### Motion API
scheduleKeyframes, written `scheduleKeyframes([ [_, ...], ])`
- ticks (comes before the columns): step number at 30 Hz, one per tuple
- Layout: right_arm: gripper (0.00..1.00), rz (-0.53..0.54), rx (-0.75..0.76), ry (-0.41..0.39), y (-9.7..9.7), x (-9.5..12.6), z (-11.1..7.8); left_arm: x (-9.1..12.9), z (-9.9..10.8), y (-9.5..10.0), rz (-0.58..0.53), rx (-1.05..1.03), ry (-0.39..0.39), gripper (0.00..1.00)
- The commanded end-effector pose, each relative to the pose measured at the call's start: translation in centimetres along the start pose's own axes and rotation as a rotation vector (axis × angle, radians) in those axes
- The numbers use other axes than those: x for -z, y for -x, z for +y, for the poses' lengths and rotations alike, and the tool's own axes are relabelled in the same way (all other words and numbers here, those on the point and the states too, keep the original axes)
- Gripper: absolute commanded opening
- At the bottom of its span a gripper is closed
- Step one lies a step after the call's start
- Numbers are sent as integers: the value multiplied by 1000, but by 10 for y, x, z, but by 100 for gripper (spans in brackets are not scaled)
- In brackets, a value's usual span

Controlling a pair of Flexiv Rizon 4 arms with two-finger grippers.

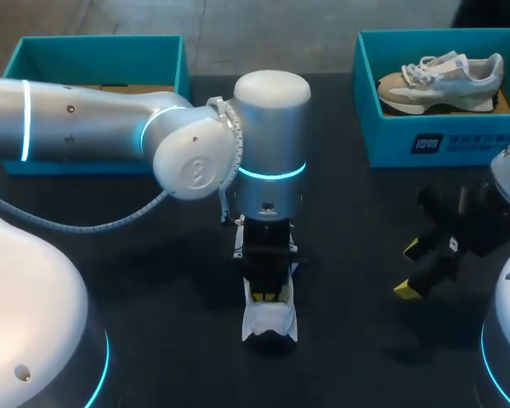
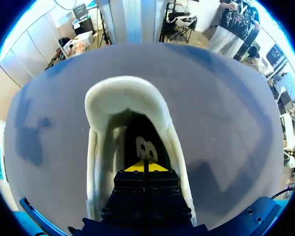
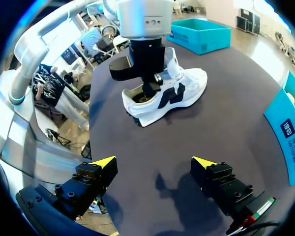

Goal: Take the shoe out of the shoebox, open the shoe tongue, remove and reinsert the insole, then place the shoe into the shoebox

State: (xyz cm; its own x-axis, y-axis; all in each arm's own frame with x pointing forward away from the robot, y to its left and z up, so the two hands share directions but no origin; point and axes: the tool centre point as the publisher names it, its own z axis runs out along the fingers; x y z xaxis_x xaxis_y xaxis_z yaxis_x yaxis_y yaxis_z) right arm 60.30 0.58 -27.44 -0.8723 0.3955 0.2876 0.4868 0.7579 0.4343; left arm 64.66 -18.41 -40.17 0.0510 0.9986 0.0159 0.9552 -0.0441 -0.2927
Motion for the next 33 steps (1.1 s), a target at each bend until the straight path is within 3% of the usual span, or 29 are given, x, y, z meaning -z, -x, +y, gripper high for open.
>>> scheduleKeyframes([
  [1,100,-4,-1,0,-1,-1,-1,2,4,-3,-8,8,14,0],
  [7,100,-4,-1,0,-1,-1,-1,17,2,-5,-37,10,27,0],
  [15,100,-4,-1,0,-1,-1,-1,39,-24,1,-94,-58,15,0],
  [19,100,-4,-1,0,-1,-1,-1,33,-31,6,-87,-81,6,0],
  [33,100,-4,-1,0,-1,-1,-1,-15,-24,21,-16,-83,-83,0],
])
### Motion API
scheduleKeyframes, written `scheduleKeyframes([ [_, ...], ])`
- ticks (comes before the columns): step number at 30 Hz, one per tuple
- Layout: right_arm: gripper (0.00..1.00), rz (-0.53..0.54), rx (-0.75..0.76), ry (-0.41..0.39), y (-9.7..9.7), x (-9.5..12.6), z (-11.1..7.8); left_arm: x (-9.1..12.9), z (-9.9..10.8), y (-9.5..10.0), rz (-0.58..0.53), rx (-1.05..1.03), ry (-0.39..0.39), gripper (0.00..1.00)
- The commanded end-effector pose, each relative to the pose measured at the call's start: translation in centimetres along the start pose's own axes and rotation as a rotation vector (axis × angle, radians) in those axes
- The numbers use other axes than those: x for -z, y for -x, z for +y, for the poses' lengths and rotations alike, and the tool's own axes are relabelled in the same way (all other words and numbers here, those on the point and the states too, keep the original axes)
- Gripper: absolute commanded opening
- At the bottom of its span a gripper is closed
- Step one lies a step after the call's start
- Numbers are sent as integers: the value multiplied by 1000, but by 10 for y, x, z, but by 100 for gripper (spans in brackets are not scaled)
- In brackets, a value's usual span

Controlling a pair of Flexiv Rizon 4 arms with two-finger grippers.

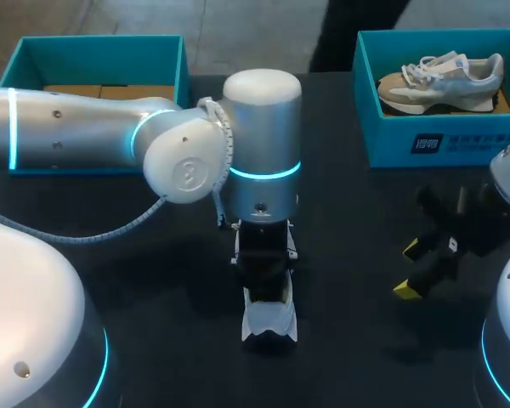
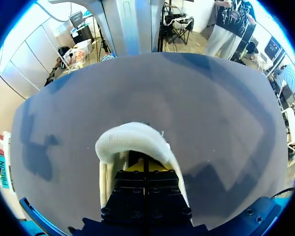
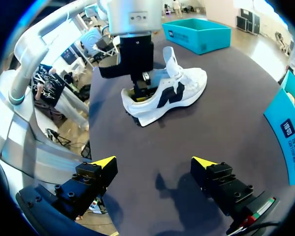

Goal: Take the shoe out of the shoebox, open the shoe tongue, remove and reinsert the insole, then place the shoe into the shoebox

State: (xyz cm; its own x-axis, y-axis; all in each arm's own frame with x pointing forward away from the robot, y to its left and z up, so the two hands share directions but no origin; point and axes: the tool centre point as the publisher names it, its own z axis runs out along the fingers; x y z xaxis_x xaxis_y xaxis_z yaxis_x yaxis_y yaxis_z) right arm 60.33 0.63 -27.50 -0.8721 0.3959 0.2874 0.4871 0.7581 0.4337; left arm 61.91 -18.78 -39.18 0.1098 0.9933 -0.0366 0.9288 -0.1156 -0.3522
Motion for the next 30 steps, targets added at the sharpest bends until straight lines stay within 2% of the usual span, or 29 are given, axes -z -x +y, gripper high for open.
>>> scheduleKeyframes([
  [1,100,-3,-1,1,-2,0,-1,-19,6,15,13,-15,-8,0],
  [7,100,-3,-1,1,-2,0,-1,-27,17,14,14,4,35,0],
  [14,100,-3,-1,1,-2,0,-1,-17,37,0,20,49,95,0],
  [20,100,-3,-1,1,-2,0,-1,-6,50,-9,4,85,111,0],
  [24,100,-3,-1,1,-2,0,-1,6,41,-8,-23,60,112,0],
  [30,100,-3,-1,1,-2,0,-1,9,19,-3,-7,-14,100,0],
])
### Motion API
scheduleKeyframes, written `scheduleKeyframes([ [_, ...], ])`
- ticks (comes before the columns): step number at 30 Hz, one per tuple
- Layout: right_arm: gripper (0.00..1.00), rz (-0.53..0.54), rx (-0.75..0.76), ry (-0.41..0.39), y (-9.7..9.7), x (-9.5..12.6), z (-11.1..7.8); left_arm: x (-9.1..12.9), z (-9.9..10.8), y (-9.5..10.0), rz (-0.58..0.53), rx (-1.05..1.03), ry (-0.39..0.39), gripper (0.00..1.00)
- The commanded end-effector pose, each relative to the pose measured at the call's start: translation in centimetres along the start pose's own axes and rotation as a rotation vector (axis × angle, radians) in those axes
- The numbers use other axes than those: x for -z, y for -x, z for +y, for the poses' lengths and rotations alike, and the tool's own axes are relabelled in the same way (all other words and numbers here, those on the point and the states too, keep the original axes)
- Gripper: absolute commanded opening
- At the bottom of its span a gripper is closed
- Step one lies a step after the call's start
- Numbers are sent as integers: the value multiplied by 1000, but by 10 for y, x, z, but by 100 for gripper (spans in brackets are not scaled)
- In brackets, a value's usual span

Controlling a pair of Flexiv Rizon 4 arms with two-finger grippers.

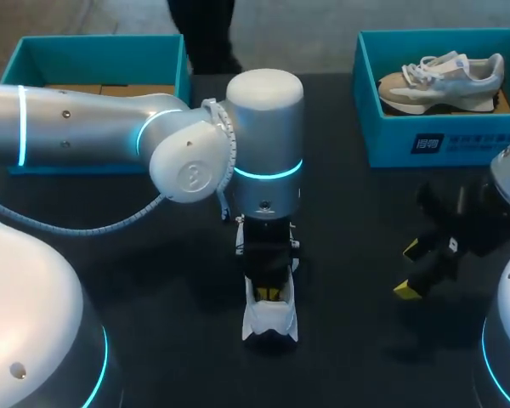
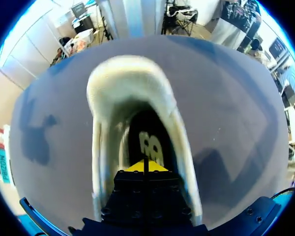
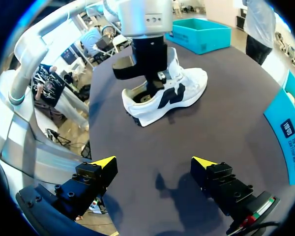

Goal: Take the shoe out of the shoebox, open the shoe tongue, remove and reinsert the insole, then place the shoe into the shoebox

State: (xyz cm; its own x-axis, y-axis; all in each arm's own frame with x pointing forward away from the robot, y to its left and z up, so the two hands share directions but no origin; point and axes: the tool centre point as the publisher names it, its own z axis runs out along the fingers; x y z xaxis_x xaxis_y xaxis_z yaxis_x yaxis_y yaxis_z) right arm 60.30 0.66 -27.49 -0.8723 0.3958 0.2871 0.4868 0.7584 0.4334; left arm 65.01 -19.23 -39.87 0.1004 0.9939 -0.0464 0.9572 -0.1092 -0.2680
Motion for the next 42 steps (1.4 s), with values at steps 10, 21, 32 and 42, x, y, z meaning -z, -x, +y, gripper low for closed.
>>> scheduleKeyframes([
  [10,100,-3,-1,1,-1,0,-1,-7,-23,-2,39,-66,-28,0],
  [21,100,-3,-1,1,-1,0,-1,-28,0,-3,45,-27,-25,0],
  [32,100,-3,-1,1,-1,0,-1,3,11,-3,0,12,65,0],
  [42,100,-3,-1,1,-1,0,-1,32,-9,-4,-47,-12,92,0],
])
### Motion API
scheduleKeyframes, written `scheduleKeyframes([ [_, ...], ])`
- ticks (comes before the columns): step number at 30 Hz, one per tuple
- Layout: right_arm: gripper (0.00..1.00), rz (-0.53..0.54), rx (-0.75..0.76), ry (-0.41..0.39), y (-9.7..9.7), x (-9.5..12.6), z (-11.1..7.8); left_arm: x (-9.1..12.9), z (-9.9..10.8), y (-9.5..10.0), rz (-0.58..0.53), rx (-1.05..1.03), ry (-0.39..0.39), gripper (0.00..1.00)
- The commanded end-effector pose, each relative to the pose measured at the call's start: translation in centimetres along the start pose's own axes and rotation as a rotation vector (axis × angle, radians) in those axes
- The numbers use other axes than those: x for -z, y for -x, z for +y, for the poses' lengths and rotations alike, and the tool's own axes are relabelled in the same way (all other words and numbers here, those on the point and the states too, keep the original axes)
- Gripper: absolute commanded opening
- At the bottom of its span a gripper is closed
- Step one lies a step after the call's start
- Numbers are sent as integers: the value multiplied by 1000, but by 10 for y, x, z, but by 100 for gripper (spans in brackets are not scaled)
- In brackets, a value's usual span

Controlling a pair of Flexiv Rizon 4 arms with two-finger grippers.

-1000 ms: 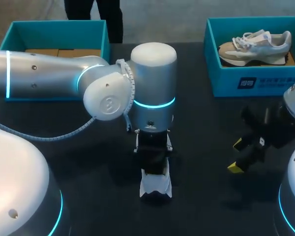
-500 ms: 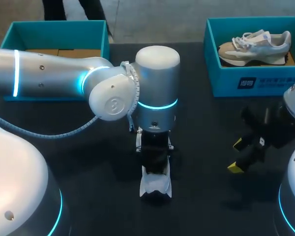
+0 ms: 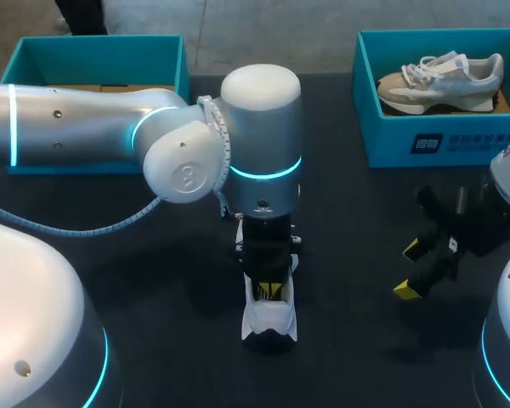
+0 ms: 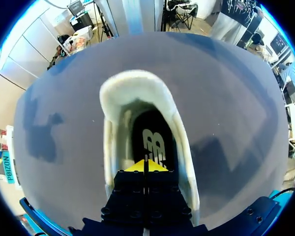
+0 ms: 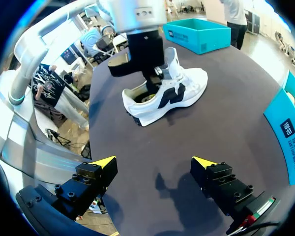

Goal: Take the shoe out of the shoebox, open the shoe tongue, remove and reinsert the insole, then place the shoe into the shoebox

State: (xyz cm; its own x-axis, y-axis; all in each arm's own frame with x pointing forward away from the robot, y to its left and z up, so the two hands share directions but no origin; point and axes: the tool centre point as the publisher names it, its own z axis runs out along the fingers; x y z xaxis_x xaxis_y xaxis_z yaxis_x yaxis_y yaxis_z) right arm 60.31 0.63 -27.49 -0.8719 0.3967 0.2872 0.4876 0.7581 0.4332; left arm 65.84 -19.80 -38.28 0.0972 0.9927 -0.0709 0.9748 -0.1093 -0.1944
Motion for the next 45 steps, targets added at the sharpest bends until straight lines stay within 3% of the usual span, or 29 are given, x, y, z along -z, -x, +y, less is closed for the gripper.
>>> scheduleKeyframes([
  [1,100,-3,0,1,-1,0,-1,19,-13,-8,-26,-11,20,0],
  [4,100,-3,0,1,-1,0,-1,26,-16,-7,-35,-13,32,0],
  [7,100,-3,0,1,-1,0,-1,31,-15,-6,-36,-10,52,10],
  [12,100,-3,0,1,-1,0,-1,35,-5,-5,-34,0,60,13],
  [20,100,-3,0,1,-1,0,-1,24,12,2,-6,7,59,10],
  [25,100,-3,0,1,-1,0,-1,20,15,3,-2,8,54,13],
  [27,100,-3,0,1,-1,0,-1,20,15,4,3,7,60,21],
  [28,100,-3,0,1,-1,0,-1,19,16,4,7,8,64,31],
  [32,100,-3,0,1,-1,0,-1,20,19,3,11,11,65,47],
  [45,100,-3,0,1,-1,0,-1,31,26,-12,2,28,63,76],
])
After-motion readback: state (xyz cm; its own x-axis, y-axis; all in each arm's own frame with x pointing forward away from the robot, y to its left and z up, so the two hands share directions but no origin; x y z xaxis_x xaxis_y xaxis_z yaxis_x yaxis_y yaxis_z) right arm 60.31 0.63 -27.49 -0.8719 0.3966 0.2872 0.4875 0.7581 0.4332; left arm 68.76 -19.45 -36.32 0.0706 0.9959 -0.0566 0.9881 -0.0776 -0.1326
